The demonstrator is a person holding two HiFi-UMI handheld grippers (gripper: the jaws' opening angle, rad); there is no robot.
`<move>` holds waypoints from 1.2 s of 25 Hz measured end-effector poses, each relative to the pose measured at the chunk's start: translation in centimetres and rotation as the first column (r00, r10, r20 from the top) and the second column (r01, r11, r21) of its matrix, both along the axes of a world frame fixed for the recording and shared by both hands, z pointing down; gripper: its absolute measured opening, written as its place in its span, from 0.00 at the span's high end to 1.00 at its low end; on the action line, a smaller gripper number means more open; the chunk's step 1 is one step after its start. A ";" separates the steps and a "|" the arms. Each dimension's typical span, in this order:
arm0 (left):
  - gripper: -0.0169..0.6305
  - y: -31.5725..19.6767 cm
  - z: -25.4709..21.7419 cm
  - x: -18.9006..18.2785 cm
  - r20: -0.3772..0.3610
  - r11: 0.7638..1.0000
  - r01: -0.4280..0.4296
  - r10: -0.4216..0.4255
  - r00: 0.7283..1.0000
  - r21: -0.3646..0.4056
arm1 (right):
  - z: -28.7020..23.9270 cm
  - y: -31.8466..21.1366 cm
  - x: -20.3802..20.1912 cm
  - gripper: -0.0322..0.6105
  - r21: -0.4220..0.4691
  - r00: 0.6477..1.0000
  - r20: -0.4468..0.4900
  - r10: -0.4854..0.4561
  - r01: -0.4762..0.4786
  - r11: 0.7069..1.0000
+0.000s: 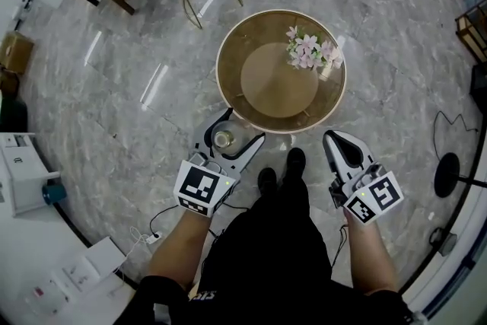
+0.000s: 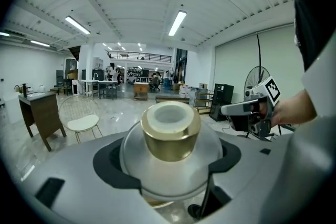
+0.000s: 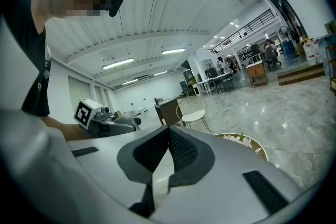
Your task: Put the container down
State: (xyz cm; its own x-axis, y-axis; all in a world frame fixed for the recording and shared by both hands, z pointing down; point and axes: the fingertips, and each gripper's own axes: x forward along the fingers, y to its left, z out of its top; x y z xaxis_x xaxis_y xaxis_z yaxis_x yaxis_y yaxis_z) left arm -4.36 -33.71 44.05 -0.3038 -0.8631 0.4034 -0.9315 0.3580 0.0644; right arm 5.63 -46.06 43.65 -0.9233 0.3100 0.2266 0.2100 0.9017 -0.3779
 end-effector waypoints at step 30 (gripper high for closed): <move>0.44 -8.9 25.7 -4.2 -0.099 0.992 -0.061 0.050 0.994 -0.113 | 23.8 -5.8 -6.7 0.93 -0.022 0.988 -0.137 -0.069 0.066 0.998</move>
